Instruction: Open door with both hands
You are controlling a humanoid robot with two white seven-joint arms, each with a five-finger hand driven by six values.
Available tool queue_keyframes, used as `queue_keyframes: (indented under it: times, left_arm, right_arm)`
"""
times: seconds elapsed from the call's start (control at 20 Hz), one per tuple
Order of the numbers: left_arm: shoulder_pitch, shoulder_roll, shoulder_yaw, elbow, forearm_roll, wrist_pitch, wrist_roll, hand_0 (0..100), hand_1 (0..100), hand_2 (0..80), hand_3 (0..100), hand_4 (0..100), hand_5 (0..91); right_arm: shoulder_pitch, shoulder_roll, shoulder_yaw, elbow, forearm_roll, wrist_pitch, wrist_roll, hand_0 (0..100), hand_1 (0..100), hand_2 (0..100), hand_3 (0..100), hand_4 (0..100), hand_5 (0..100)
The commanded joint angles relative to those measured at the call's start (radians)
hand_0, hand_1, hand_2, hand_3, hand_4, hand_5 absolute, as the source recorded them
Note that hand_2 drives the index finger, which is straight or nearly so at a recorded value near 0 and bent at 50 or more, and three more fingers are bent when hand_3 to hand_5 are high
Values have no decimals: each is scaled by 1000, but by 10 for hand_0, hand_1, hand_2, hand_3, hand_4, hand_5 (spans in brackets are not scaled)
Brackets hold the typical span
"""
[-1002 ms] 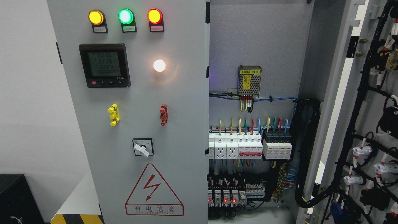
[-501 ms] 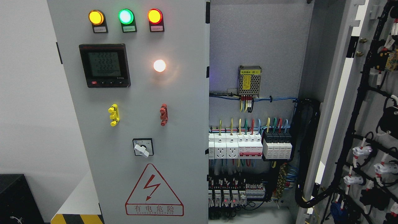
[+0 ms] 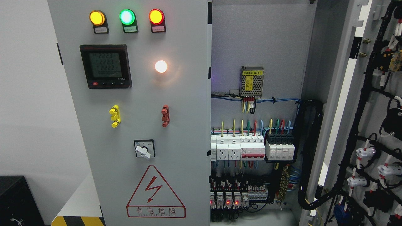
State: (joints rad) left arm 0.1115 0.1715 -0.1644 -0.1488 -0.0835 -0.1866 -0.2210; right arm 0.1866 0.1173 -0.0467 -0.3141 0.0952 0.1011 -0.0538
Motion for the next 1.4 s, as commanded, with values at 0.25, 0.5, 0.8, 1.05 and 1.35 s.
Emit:
queue_keyframes:
  times: [0.25,0.5,0.8,1.05,1.35]
  left_arm:
    - [34,-165,612,140,-141,-5,57,120,556,0,0,0,0]
    - [34,-179,611,138,-121,-4,57,120,556,0,0,0,0]
    - [34,-175,547,138,-79,-4,48,120,556,0,0,0,0]
    - [34,-165,425,143,30,-4,37,120,556,0,0,0,0]
    - [34,-141,289,156,116,-4,37,120,556,0,0,0,0]
  right_arm:
    - [126,-8,99,-781,0,-1,-3,100,129,0,0,0,0]
    - [244,-10,151,-1044,0,-4,-3,100,130,0,0,0,0]
    - [390,-34,159,-1237,0,-130,-3,100,130,0,0,0,0]
    - [487,-77,211,-1309,0,-289,-3,100,129,0,0,0,0]
    - [528,-91,254,-1419,0,-425,-3,100,129,0,0,0,0]
